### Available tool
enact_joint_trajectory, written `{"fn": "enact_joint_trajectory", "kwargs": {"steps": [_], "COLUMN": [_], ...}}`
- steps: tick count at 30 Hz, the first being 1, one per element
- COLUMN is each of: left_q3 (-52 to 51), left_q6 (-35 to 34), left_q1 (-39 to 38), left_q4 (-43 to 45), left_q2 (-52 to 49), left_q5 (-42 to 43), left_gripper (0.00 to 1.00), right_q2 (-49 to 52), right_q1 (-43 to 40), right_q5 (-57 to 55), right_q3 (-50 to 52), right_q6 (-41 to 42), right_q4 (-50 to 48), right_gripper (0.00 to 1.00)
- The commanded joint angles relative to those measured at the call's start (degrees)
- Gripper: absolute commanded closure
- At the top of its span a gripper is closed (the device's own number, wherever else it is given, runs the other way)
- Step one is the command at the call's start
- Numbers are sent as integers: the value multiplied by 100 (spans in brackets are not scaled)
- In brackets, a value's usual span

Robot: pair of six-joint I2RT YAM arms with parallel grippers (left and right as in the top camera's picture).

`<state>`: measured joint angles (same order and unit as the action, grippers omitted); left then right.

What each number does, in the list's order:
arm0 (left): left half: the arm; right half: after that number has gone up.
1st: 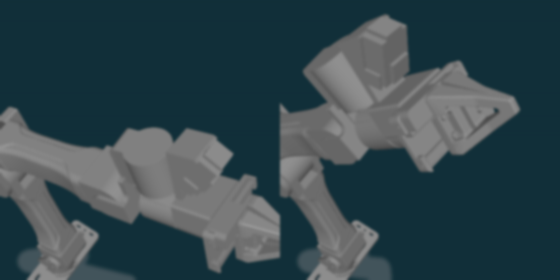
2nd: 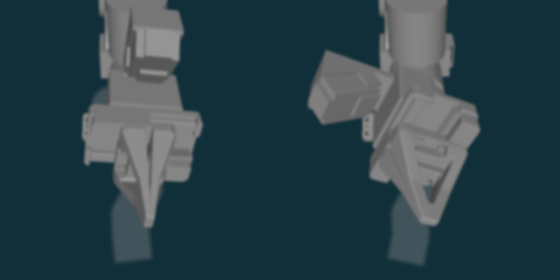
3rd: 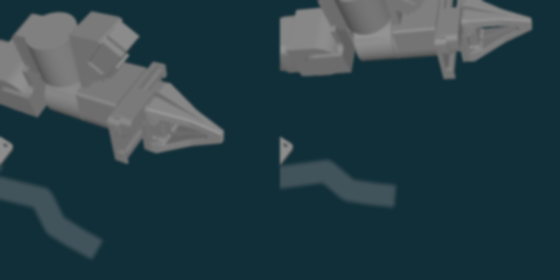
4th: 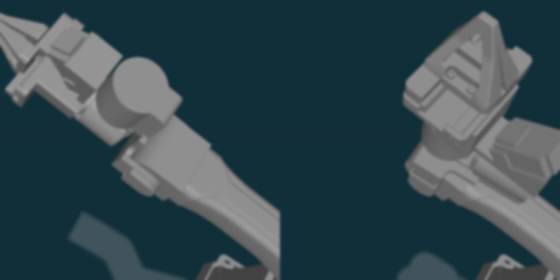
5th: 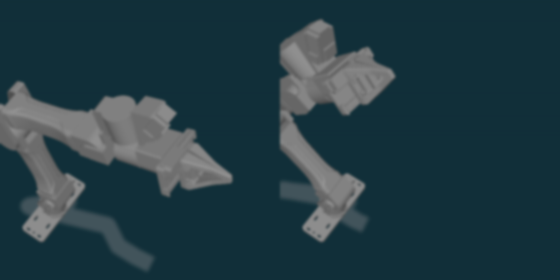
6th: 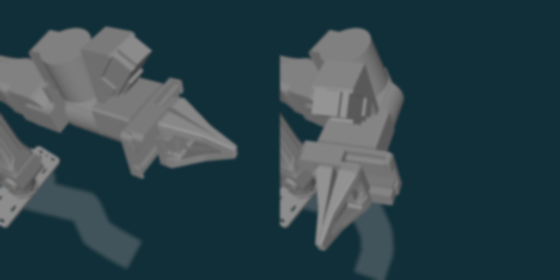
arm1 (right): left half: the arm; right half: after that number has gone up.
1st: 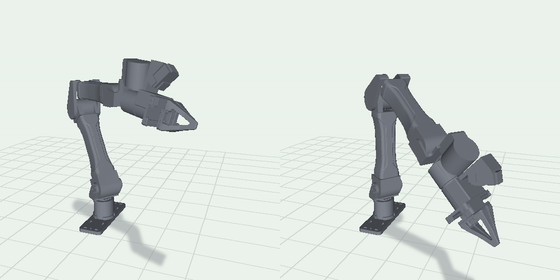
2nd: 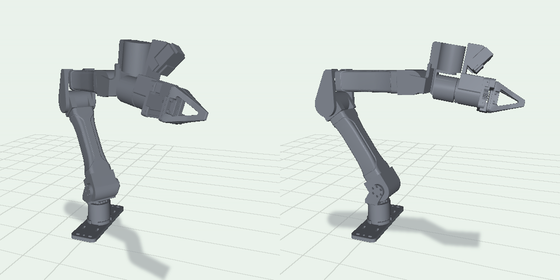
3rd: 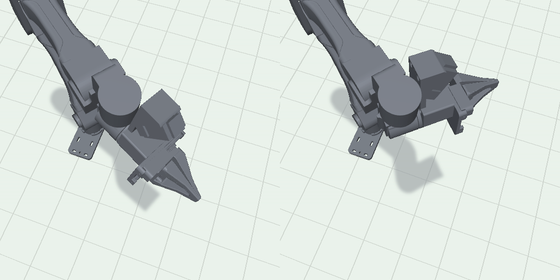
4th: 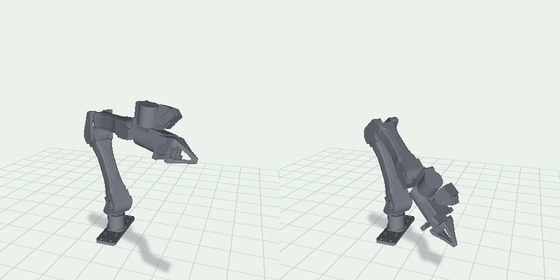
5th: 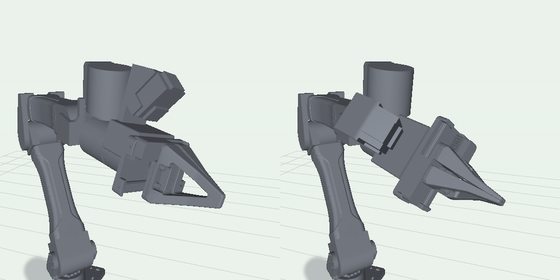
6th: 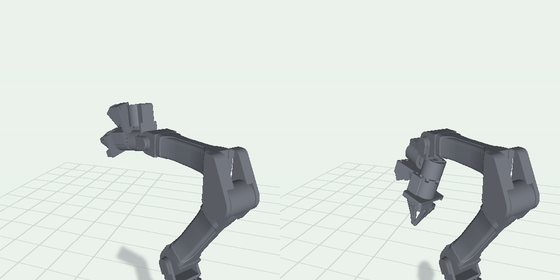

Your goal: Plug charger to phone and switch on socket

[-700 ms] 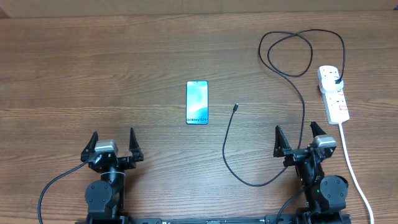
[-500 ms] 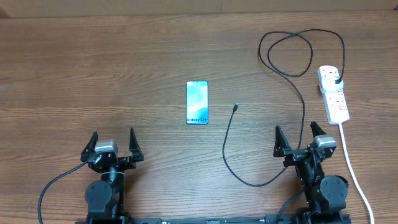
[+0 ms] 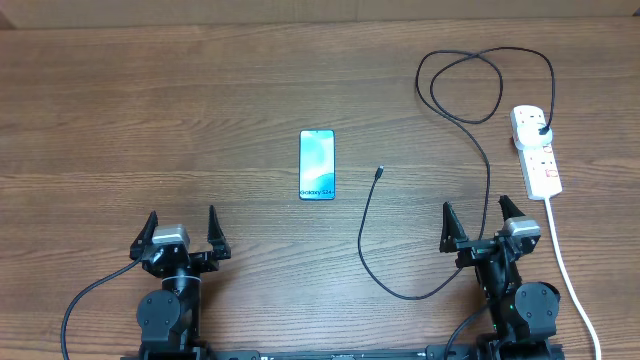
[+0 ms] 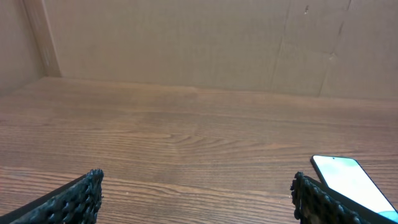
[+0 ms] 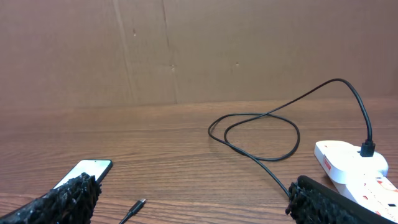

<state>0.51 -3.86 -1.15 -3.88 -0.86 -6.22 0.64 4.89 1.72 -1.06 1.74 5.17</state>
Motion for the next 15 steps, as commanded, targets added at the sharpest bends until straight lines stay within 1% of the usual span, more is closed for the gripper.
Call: {"fn": "enact_joint_trajectory", "kwargs": {"steps": [1,8,11,13,15], "left_q3": [-22,-22,-22,-22,-22], "left_q6": [111,111,105,-44,-605], "left_q1": [-26,-26,-26,-26,-28], "left_q4": [-2,2,2,7,26], "left_q2": [50,50,50,50,50], "left_q5": [11,7,146,590,1362], "left_gripper": [0,0,0,0,0], "right_q2": [-9,-9,-9,-9,-9], "right_q1": [-9,-9,-9,-9,-9], "right_q5": [28,28,28,28,28], "right_q3": [59,59,59,59,59], "right_q6": [33,33,33,33,33], "right_q4": [-39,-39,-37,-39,-39], "right_gripper": [0,0,0,0,0]}}
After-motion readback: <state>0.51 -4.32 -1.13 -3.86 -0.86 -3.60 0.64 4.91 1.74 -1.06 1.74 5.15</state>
